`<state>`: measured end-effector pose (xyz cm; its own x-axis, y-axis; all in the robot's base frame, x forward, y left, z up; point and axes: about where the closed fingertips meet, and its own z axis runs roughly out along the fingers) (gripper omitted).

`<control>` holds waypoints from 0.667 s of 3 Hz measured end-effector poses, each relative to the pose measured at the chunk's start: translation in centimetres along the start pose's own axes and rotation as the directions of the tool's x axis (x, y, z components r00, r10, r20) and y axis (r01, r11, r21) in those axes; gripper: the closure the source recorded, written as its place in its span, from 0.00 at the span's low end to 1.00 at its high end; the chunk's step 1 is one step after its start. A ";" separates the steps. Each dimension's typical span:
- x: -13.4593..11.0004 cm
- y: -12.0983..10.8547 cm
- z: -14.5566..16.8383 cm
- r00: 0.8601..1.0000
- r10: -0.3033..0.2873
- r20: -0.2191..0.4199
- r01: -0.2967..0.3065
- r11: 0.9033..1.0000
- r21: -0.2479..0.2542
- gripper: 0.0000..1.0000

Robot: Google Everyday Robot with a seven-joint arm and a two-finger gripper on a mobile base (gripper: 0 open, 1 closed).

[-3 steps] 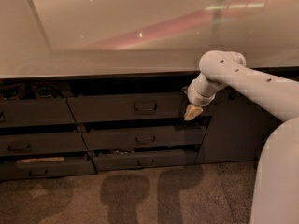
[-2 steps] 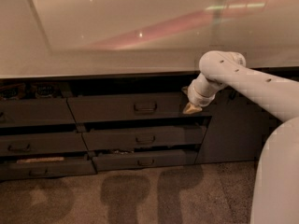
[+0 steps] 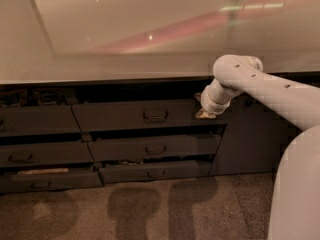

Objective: Open top drawer

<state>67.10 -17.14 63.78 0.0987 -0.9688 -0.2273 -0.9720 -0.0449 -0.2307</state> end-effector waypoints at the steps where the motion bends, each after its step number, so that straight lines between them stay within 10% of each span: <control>1: 0.0 0.0 0.0 1.000 0.000 0.000 0.000 1.000 0.000 1.00; 2: 0.0 0.0 -0.1 1.000 -0.002 -0.001 0.002 1.000 0.000 1.00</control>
Offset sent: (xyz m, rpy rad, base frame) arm -0.0500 -0.0022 -0.0455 -0.0801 -0.0401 0.0466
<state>67.04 -17.16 63.88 0.0999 -0.9691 -0.2257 -0.9718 -0.0464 -0.2312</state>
